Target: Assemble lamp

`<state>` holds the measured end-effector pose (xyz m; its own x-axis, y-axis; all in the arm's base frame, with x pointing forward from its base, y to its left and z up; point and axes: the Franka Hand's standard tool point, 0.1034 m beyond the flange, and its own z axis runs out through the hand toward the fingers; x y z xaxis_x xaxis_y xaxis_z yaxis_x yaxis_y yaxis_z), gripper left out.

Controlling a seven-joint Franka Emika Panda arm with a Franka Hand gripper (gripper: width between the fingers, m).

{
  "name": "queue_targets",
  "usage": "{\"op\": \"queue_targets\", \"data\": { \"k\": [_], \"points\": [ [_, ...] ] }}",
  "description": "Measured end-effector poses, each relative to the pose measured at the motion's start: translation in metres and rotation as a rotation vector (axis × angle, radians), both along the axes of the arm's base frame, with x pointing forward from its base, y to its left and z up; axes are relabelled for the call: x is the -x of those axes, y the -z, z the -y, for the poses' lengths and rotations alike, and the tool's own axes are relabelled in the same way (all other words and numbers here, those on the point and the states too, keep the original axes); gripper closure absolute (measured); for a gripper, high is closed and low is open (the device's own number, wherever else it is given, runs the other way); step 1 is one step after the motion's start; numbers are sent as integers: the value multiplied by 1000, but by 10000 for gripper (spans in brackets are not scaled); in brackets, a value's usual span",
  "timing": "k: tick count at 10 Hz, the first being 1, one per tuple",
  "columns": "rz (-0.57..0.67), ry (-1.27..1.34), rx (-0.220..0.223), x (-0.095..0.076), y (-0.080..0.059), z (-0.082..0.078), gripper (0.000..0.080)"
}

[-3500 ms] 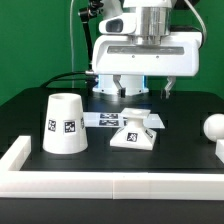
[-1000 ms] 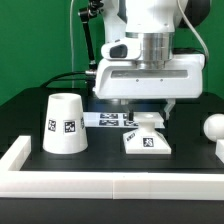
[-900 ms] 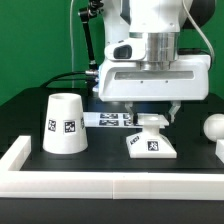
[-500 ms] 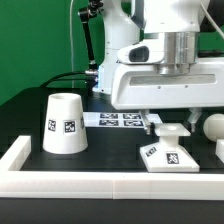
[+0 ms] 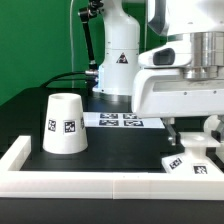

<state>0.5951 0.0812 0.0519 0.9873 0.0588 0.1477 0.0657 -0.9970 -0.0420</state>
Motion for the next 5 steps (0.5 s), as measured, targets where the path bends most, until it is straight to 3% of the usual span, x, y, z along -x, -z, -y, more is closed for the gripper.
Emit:
{"op": "queue_targets", "data": {
  "k": [5],
  "points": [
    [11,24,-11,-11,-1,-17,262]
  ]
}}
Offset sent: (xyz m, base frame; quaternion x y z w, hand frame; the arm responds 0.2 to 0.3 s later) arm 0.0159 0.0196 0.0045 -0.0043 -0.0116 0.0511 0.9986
